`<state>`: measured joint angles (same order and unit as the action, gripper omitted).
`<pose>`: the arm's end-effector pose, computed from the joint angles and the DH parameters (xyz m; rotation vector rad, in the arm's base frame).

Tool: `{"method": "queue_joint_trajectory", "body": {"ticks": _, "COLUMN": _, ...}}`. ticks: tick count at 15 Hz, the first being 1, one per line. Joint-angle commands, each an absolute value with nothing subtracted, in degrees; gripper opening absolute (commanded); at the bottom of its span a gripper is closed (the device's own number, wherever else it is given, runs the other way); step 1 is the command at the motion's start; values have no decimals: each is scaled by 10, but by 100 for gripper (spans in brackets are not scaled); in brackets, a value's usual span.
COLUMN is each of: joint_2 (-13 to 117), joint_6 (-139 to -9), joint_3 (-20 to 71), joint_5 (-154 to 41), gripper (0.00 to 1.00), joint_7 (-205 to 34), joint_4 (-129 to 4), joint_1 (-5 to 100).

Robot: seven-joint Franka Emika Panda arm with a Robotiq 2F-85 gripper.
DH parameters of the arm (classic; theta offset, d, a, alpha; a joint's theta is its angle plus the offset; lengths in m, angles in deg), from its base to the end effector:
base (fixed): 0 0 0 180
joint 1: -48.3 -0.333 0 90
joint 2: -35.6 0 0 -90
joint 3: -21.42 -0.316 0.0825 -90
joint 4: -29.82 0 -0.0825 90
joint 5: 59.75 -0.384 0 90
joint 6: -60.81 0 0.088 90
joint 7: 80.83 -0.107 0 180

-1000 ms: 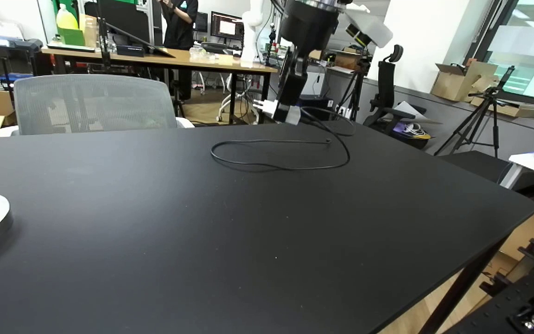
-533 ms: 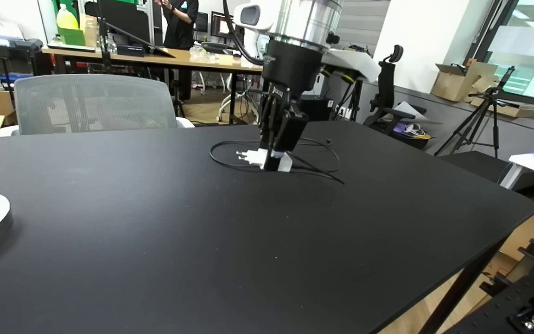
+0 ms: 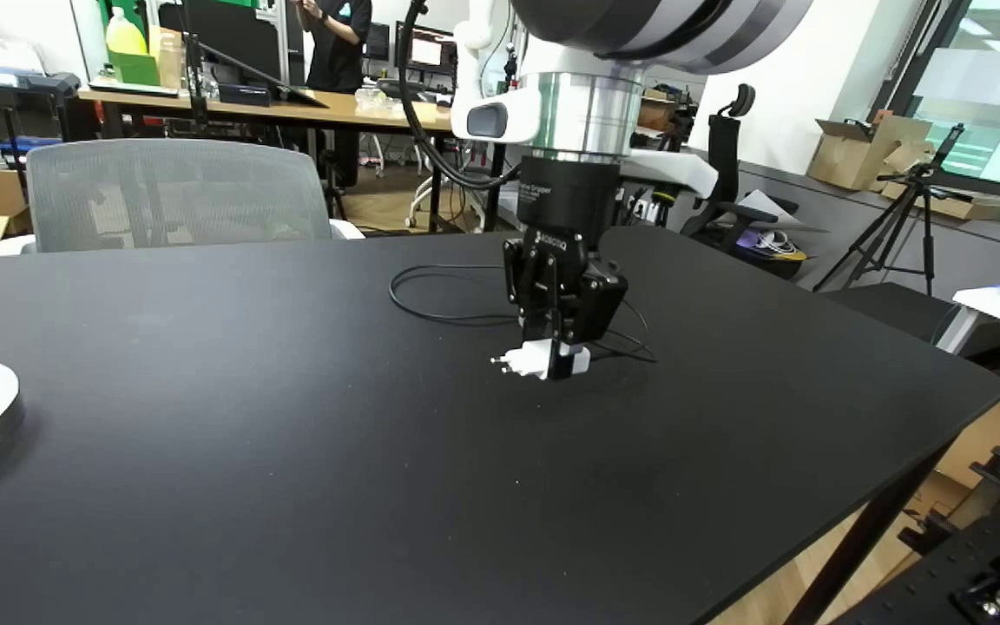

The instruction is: Pick up the charger and move it slightly to the left.

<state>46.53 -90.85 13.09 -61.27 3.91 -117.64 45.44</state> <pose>0.4255 0.0864 0.1853 -2.0633 -2.2317 0.1057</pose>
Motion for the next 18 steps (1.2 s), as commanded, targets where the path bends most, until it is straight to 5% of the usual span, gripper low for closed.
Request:
{"method": "queue_joint_trajectory", "body": {"ticks": 1, "joint_2": 488, "joint_6": -912, "joint_3": 149, "joint_5": -570, "gripper": 18, "joint_7": -9, "joint_4": -1157, "joint_1": 458}}
{"method": "queue_joint_trajectory", "body": {"ticks": 14, "joint_2": 535, "joint_6": -960, "joint_3": 203, "joint_5": -389, "gripper": 18, "joint_7": -281, "joint_4": -1134, "joint_1": 441}}
{"method": "queue_joint_trajectory", "body": {"ticks": 16, "joint_2": 541, "joint_6": -958, "joint_3": 196, "joint_5": -395, "gripper": 68, "joint_7": -285, "joint_4": -1131, "joint_1": 444}}
{"method": "queue_joint_trajectory", "body": {"ticks": 18, "joint_2": 547, "joint_6": -956, "joint_3": 189, "joint_5": -402, "gripper": 72, "joint_7": -286, "joint_4": -1129, "joint_1": 448}}
